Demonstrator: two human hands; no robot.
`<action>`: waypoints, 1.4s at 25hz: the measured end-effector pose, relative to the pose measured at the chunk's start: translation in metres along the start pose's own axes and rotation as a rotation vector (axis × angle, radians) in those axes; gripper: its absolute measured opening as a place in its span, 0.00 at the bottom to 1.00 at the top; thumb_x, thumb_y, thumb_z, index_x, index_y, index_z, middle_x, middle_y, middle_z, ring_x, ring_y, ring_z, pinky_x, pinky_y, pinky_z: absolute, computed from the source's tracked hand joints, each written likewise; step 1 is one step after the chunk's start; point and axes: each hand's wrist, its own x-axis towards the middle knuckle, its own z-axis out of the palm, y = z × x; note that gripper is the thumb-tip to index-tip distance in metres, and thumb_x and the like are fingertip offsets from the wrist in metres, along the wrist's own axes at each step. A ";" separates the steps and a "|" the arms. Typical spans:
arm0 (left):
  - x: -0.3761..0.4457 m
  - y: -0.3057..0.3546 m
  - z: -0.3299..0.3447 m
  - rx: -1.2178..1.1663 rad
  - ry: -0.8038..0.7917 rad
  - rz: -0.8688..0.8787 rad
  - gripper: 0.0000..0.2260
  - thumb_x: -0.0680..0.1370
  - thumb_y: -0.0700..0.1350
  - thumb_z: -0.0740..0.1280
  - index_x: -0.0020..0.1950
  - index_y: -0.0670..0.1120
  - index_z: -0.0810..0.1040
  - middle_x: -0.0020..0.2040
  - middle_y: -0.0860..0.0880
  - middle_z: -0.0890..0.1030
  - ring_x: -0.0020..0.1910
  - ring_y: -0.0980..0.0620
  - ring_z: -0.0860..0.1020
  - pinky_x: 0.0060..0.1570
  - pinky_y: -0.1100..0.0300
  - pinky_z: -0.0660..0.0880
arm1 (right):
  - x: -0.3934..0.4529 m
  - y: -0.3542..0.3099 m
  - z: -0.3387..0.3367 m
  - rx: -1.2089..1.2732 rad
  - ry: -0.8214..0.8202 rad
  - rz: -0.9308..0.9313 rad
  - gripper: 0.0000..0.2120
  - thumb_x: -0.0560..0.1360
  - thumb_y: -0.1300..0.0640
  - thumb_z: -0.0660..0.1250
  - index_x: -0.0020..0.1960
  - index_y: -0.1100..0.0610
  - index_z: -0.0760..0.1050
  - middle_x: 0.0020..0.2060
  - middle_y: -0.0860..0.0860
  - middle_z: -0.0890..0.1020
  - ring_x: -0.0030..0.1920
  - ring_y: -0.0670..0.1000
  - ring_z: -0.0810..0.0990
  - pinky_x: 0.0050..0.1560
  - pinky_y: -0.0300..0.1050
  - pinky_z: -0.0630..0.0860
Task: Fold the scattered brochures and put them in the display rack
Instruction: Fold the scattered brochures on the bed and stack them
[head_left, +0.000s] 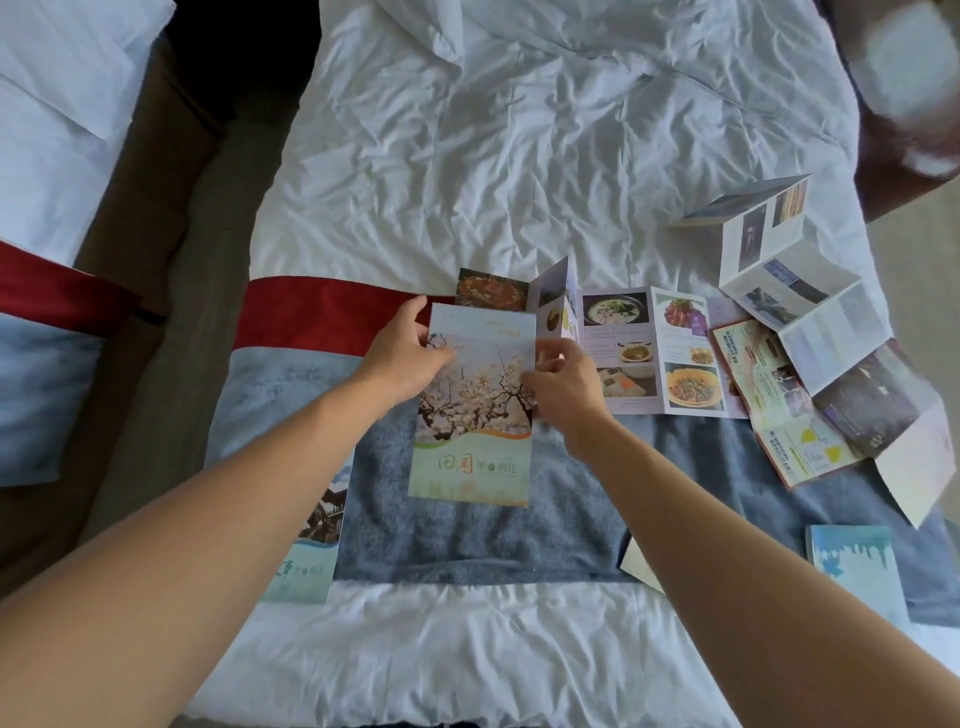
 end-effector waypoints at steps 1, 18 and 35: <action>-0.001 -0.003 0.000 0.067 0.002 0.007 0.37 0.74 0.45 0.73 0.78 0.48 0.59 0.59 0.50 0.75 0.54 0.51 0.77 0.52 0.58 0.75 | -0.001 0.000 0.006 -0.062 0.007 -0.048 0.27 0.74 0.68 0.64 0.71 0.52 0.70 0.41 0.50 0.78 0.38 0.47 0.80 0.39 0.50 0.84; -0.066 -0.117 -0.067 0.513 0.027 0.039 0.29 0.73 0.38 0.71 0.73 0.45 0.66 0.67 0.46 0.64 0.57 0.46 0.76 0.52 0.51 0.77 | -0.027 0.021 0.135 -0.890 -0.352 -0.507 0.44 0.69 0.44 0.77 0.76 0.51 0.58 0.62 0.57 0.66 0.55 0.62 0.77 0.49 0.53 0.78; -0.087 -0.320 -0.076 0.520 -0.063 0.227 0.30 0.69 0.33 0.72 0.70 0.41 0.68 0.67 0.41 0.65 0.62 0.41 0.70 0.57 0.52 0.74 | -0.069 0.125 0.298 -1.030 -0.256 -0.387 0.38 0.71 0.53 0.76 0.73 0.56 0.58 0.57 0.58 0.65 0.49 0.61 0.77 0.39 0.48 0.72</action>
